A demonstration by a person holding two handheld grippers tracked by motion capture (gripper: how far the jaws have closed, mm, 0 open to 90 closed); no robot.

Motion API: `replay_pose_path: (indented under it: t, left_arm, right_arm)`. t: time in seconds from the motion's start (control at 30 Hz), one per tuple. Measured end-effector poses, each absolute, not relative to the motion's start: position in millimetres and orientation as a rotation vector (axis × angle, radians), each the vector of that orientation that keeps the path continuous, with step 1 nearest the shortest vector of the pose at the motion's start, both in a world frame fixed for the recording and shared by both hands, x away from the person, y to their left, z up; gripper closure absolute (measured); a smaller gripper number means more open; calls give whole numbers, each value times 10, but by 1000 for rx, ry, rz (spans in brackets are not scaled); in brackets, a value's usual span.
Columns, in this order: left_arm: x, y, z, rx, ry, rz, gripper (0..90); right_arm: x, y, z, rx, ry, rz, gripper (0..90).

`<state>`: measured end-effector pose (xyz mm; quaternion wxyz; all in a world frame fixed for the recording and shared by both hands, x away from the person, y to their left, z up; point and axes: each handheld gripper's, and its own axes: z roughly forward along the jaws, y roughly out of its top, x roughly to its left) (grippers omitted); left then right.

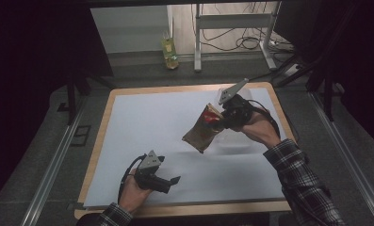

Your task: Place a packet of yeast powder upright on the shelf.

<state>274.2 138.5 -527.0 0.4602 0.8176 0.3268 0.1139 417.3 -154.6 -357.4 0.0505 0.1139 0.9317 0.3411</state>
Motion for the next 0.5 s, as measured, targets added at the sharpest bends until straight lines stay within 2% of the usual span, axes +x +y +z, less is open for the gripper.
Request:
replay_pose_path:
  t: [0.5]
  left_arm:
    - [2751, 1392, -5281, 2024, 799, 294, 19]
  right_arm:
    - [4521, -1649, -3261, 303, 2790, 985, 764]
